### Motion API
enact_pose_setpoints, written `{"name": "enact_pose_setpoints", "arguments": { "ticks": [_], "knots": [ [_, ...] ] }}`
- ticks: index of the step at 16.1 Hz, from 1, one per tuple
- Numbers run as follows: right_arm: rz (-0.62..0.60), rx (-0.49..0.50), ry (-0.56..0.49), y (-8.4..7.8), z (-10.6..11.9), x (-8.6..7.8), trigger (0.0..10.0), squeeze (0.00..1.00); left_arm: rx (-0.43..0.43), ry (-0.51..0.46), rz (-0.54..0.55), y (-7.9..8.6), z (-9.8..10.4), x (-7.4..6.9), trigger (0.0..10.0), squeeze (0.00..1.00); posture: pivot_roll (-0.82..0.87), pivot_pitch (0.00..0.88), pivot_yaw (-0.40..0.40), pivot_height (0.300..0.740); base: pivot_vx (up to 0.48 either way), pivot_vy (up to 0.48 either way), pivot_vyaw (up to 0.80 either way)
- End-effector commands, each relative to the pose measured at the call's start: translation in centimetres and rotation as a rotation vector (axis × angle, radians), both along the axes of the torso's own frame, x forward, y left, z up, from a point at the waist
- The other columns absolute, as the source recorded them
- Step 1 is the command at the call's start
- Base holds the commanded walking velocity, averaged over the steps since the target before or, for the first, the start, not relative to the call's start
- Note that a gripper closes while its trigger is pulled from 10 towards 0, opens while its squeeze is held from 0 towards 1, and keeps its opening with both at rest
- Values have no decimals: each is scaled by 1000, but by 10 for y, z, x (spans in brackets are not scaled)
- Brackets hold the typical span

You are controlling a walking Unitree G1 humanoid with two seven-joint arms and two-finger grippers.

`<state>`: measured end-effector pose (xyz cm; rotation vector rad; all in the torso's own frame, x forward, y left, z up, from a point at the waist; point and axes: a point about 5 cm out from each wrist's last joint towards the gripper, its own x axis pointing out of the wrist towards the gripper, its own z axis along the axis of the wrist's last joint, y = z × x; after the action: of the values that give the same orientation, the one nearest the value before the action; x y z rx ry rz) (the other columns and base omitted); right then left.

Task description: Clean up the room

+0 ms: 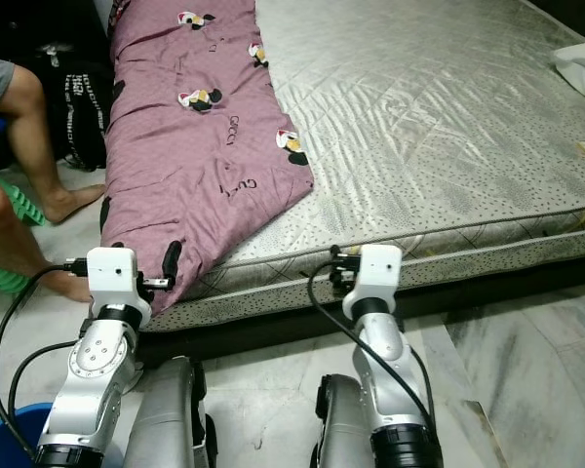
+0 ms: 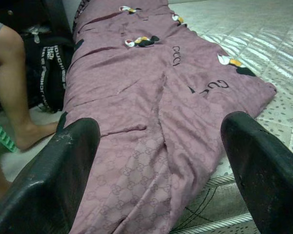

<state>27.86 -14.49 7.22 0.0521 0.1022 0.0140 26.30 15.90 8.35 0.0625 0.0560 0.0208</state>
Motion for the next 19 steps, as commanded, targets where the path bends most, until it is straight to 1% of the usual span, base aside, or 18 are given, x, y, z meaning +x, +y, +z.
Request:
{"name": "enact_pose_setpoints", "arguments": {
  "ticks": [1, 3, 7, 19],
  "knots": [
    [6, -3, 2, 1, 1, 0, 10000, 0, 6, 1, 0, 3, 1, -1, 10000, 0, -18, 85, 3, 607, 0, 0, 0],
    [5, -5, 2, 1, 1, 0, 10000, 0, 7, 2, -2, 2, 1, 0, 10000, 0, -19, 84, 3, 607, 0, 0, 0],
    [5, -7, 1, 1, 1, 0, 10000, 0, 6, -1, -10, 1, 1, 0, 10000, 0, -20, 85, 3, 607, 275, 0, 713],
    [-8, -2, 11, 0, -1, 1, 10000, 0, 5, 2, -16, 0, 1, 1, 10000, 0, -20, 83, 2, 607, 315, 0, 0]
  ]
}}
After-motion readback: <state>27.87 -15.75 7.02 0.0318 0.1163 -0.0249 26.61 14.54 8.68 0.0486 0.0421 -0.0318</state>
